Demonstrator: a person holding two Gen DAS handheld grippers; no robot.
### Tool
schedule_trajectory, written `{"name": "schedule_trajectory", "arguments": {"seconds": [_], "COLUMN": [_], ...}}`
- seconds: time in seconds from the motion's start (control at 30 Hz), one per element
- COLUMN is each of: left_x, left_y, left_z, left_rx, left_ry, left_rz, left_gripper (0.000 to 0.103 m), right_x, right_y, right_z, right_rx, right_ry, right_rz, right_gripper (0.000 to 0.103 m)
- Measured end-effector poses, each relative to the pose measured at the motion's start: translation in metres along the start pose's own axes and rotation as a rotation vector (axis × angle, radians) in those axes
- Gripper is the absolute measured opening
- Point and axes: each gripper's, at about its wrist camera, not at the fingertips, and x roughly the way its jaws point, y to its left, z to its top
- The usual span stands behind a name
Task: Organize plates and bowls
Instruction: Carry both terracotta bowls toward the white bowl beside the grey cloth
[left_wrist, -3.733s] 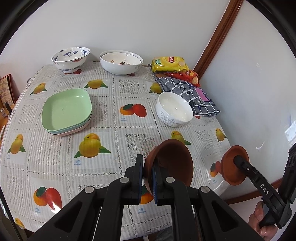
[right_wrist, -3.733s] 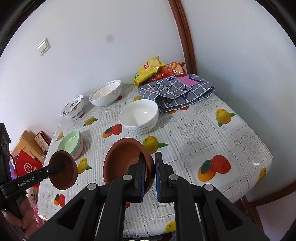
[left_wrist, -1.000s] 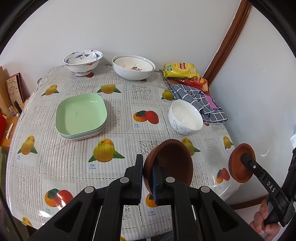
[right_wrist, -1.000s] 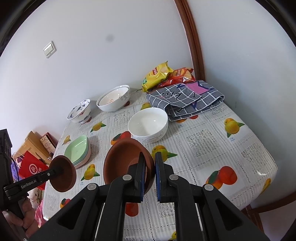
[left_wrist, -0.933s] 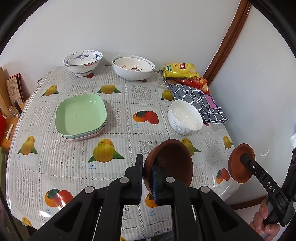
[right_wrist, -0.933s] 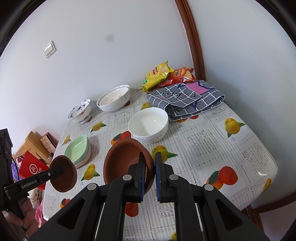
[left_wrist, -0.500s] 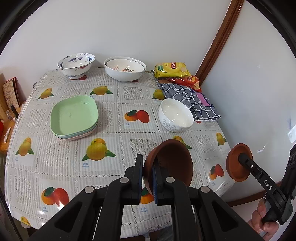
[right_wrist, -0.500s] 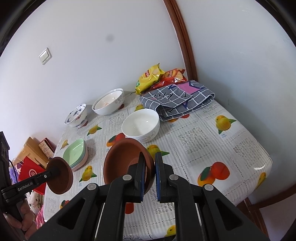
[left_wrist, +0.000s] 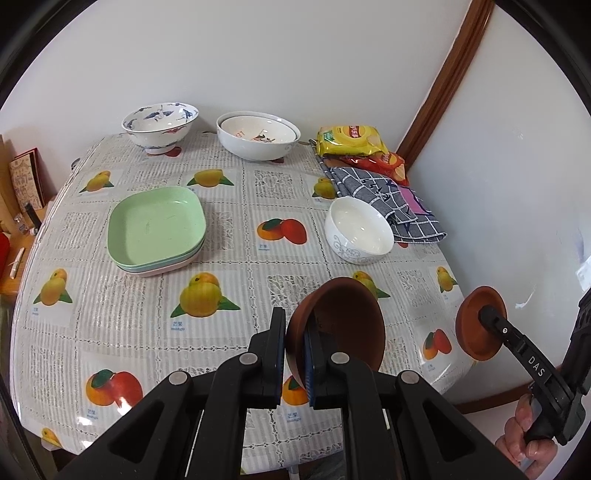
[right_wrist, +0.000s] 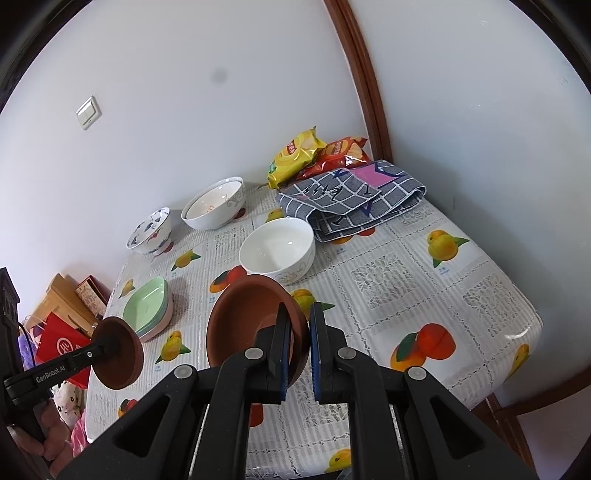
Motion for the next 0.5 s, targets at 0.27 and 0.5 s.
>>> {"name": "schedule_trajectory", "arguments": {"seconds": [0.27, 0.5], "left_x": [0.010, 0.023], "left_y": [0.009, 0.010], "left_z": [0.001, 0.013], "left_rx": [-0.018, -0.010], "left_ry": [0.017, 0.026], "left_rz": [-0.002, -0.002], "left_gripper": [0.009, 0.009], "right_x": [0.009, 0.022], "right_y": [0.012, 0.013], "right_z": [0.001, 0.007], "right_rx": [-0.021, -0.018], "right_ry": [0.014, 0.025], "right_rz": [0.008, 0.015], "right_gripper": [0.010, 0.010]}}
